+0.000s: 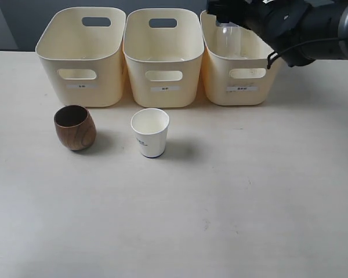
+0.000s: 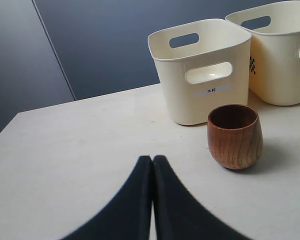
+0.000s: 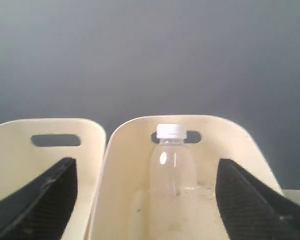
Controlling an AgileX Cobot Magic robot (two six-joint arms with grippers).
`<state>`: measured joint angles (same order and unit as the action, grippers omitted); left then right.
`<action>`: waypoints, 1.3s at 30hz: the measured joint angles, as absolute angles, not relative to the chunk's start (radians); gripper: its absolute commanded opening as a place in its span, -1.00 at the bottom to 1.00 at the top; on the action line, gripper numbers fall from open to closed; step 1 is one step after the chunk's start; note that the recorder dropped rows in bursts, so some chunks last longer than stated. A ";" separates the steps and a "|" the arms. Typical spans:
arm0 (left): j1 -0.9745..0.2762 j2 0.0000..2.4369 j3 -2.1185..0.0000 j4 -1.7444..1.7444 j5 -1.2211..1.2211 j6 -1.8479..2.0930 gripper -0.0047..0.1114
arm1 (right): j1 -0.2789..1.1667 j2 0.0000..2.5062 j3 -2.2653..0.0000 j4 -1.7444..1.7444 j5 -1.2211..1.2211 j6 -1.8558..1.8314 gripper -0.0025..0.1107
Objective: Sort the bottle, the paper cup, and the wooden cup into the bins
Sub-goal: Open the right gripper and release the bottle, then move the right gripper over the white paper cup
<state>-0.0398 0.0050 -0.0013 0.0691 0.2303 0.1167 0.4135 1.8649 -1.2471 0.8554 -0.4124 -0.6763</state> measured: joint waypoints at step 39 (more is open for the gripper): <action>-0.040 0.005 -0.001 0.069 0.230 0.117 -0.92 | 0.414 1.872 -1.247 0.956 0.585 -0.583 0.33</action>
